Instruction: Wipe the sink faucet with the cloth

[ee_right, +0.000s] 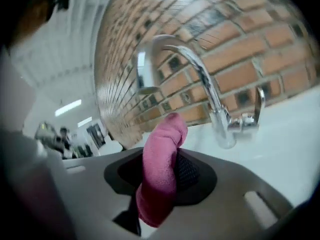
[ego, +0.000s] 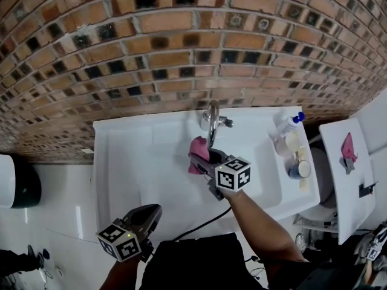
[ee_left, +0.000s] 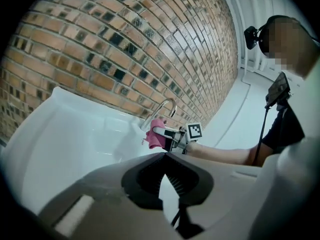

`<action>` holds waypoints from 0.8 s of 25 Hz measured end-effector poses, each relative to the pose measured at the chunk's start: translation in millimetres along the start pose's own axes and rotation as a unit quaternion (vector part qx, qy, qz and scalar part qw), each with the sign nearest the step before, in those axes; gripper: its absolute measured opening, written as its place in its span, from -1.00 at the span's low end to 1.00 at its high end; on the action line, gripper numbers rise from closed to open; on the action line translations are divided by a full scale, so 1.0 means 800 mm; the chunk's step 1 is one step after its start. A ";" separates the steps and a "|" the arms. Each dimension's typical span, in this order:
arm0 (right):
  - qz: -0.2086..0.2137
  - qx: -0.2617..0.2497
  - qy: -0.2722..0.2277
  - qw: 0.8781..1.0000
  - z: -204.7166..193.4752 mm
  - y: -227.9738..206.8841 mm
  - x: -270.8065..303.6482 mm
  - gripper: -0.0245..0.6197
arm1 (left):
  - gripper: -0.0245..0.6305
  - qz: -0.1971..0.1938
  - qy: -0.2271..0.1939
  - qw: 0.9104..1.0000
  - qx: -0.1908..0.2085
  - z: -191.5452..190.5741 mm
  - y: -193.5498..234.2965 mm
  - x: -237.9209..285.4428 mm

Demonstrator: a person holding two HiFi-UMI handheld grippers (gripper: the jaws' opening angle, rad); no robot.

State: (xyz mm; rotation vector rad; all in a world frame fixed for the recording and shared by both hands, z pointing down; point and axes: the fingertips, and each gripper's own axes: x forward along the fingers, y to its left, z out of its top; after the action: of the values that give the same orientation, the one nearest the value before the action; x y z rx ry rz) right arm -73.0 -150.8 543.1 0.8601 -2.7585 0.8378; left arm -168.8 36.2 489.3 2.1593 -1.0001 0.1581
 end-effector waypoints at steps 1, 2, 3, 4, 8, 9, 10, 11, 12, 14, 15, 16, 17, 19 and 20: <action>0.018 0.061 -0.025 0.998 0.006 -0.006 0.009 -0.47 | -0.91 0.005 -0.001 1.000 -0.003 0.001 0.002 0.000; 0.028 0.109 -0.047 0.993 0.013 -0.014 0.018 -0.47 | -0.91 0.010 -0.002 1.000 -0.007 0.002 0.005 0.000; 0.035 0.152 -0.066 0.986 0.017 -0.024 0.026 -0.47 | -0.91 0.015 -0.003 1.000 -0.010 0.004 0.007 -0.001; 0.039 0.195 -0.082 0.977 0.019 -0.034 0.035 -0.47 | -0.91 0.021 -0.004 1.000 -0.014 0.006 0.011 -0.002; 0.038 0.320 -0.123 0.939 0.016 -0.077 0.060 -0.47 | -0.91 0.045 -0.006 0.999 -0.028 0.010 0.026 -0.004; 0.035 0.335 -0.125 0.933 0.013 -0.085 0.065 -0.47 | -0.91 0.049 -0.006 0.998 -0.030 0.012 0.029 -0.004; 0.031 0.346 -0.127 0.929 0.011 -0.093 0.070 -0.47 | -0.91 0.053 -0.006 0.998 -0.031 0.015 0.031 -0.004; 0.027 0.353 -0.128 0.926 0.010 -0.101 0.074 -0.47 | -0.91 0.056 -0.006 0.998 -0.032 0.018 0.033 -0.004; 0.022 0.357 -0.129 0.925 0.010 -0.109 0.077 -0.47 | -0.91 0.058 -0.006 0.998 -0.031 0.019 0.035 -0.004; 0.015 0.359 -0.130 0.924 0.011 -0.120 0.081 -0.47 | -0.91 0.061 -0.006 0.998 -0.030 0.021 0.040 -0.002; 0.016 0.360 -0.132 0.923 0.014 -0.123 0.082 -0.47 | -0.91 0.062 -0.005 0.998 -0.030 0.022 0.041 -0.001; 0.019 0.360 -0.135 0.923 0.018 -0.124 0.082 -0.47 | -0.91 0.063 -0.004 0.998 -0.031 0.022 0.041 0.000; 0.021 0.361 -0.139 0.922 0.023 -0.124 0.083 -0.47 | -0.91 0.063 -0.003 0.998 -0.032 0.022 0.041 0.001; 0.027 0.366 -0.149 0.918 0.031 -0.123 0.081 -0.47 | -0.91 0.061 -0.001 0.998 -0.030 0.021 0.041 0.004; 0.026 0.364 -0.152 0.918 0.034 -0.123 0.079 -0.47 | -0.91 0.060 0.000 0.998 -0.029 0.021 0.040 0.005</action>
State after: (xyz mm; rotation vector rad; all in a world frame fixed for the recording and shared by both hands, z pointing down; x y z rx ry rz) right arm -69.5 -263.6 584.5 1.0929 -2.7142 1.9620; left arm -191.6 8.6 497.2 2.0470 -1.1205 0.1838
